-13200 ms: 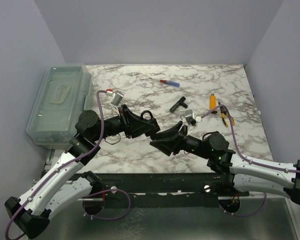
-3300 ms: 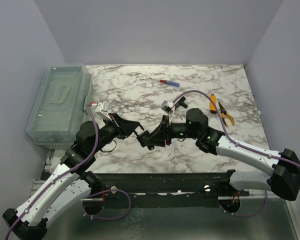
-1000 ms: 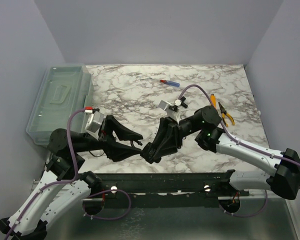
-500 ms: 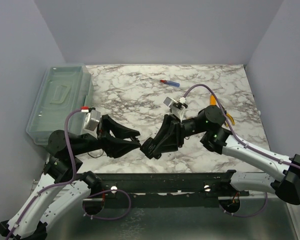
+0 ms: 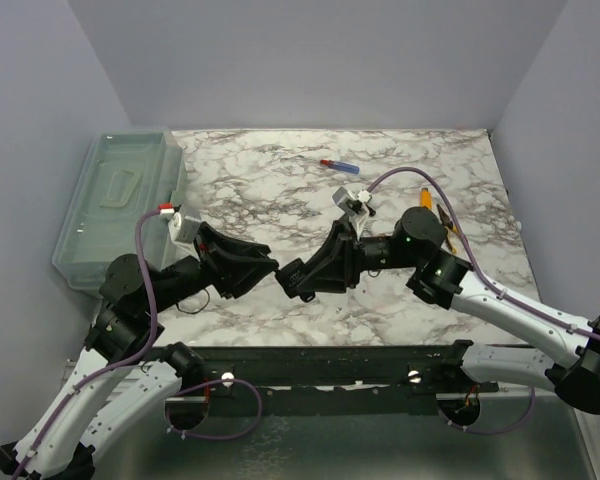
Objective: Unlock with the key
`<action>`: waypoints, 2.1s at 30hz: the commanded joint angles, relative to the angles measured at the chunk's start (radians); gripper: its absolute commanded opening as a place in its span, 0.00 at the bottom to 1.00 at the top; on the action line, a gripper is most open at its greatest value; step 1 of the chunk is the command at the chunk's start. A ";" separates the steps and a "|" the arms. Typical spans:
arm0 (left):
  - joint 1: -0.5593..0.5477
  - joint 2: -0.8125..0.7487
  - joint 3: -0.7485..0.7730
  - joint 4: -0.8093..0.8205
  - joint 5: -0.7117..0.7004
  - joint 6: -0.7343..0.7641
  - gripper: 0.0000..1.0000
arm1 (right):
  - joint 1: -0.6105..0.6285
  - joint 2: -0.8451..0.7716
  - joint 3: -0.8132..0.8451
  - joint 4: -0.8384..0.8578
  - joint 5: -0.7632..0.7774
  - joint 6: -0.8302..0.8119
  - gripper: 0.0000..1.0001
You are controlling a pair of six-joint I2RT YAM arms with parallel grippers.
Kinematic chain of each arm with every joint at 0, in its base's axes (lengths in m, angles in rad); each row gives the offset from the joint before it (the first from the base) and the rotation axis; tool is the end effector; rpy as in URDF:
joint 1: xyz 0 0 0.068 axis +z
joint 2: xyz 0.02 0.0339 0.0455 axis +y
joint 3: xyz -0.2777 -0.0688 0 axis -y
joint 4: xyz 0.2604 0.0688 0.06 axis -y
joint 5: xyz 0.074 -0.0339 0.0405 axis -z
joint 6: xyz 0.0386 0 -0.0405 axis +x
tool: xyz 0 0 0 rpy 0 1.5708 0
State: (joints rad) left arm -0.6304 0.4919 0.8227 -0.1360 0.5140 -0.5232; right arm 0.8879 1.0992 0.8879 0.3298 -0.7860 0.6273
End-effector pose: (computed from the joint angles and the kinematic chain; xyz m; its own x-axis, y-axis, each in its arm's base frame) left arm 0.0757 -0.0788 0.4068 -0.3157 -0.3082 -0.8974 0.8603 0.3060 -0.4078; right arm 0.1439 0.2202 0.3769 -0.5216 0.0161 -0.8530 -0.8466 -0.1340 0.5151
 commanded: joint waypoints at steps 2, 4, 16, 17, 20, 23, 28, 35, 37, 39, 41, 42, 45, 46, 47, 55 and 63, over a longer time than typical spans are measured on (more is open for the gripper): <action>-0.010 0.042 0.045 -0.156 -0.160 -0.012 0.20 | -0.018 -0.017 0.079 -0.079 0.267 -0.074 0.00; -0.010 0.060 0.041 -0.177 -0.250 -0.036 0.20 | -0.018 -0.011 0.091 -0.124 0.317 -0.101 0.00; -0.009 0.193 0.027 -0.210 -0.439 -0.102 0.28 | -0.018 0.063 0.110 -0.199 0.482 -0.167 0.00; -0.010 0.194 0.028 -0.214 -0.451 -0.098 0.34 | -0.018 0.062 0.107 -0.197 0.486 -0.167 0.00; -0.011 0.193 0.036 -0.232 -0.490 -0.080 0.64 | -0.018 0.057 0.095 -0.193 0.499 -0.168 0.00; -0.009 0.189 0.052 -0.262 -0.519 -0.053 0.86 | -0.018 0.050 0.084 -0.192 0.505 -0.167 0.00; -0.010 0.191 0.087 -0.318 -0.612 -0.007 0.99 | -0.018 0.046 0.064 -0.203 0.521 -0.167 0.00; -0.009 0.190 0.092 -0.346 -0.780 0.098 0.99 | -0.018 0.041 0.015 -0.240 0.593 -0.147 0.00; -0.010 0.196 0.079 -0.345 -0.842 0.119 0.99 | -0.018 0.043 -0.011 -0.244 0.630 -0.119 0.00; -0.010 0.201 0.064 -0.344 -0.895 0.130 0.99 | -0.018 0.059 -0.032 -0.245 0.665 -0.082 0.00; -0.009 0.198 0.042 -0.338 -0.929 0.146 0.99 | -0.018 0.091 -0.043 -0.246 0.691 -0.048 0.00; -0.010 0.192 0.029 -0.332 -0.945 0.148 0.99 | -0.018 0.113 -0.049 -0.238 0.695 -0.036 0.00; -0.009 0.173 -0.004 -0.317 -0.967 0.149 0.99 | -0.029 0.197 -0.049 -0.186 0.661 -0.011 0.00; -0.008 0.163 -0.009 -0.318 -0.968 0.148 0.99 | -0.032 0.239 -0.042 -0.171 0.644 -0.006 0.00; -0.008 0.153 -0.014 -0.318 -0.969 0.147 0.99 | -0.037 0.270 -0.034 -0.157 0.624 -0.002 0.00; -0.009 0.119 -0.040 -0.300 -0.992 0.149 0.99 | -0.115 0.511 0.069 -0.048 0.498 0.067 0.00; -0.006 0.126 -0.043 -0.299 -0.981 0.149 0.99 | -0.242 0.758 0.179 0.105 0.319 0.183 0.00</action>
State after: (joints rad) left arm -0.6373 0.6193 0.7940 -0.4507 -0.4438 -0.3904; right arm 0.7006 1.7832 0.9932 0.2440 -0.3386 0.7216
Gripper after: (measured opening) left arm 0.988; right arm 0.328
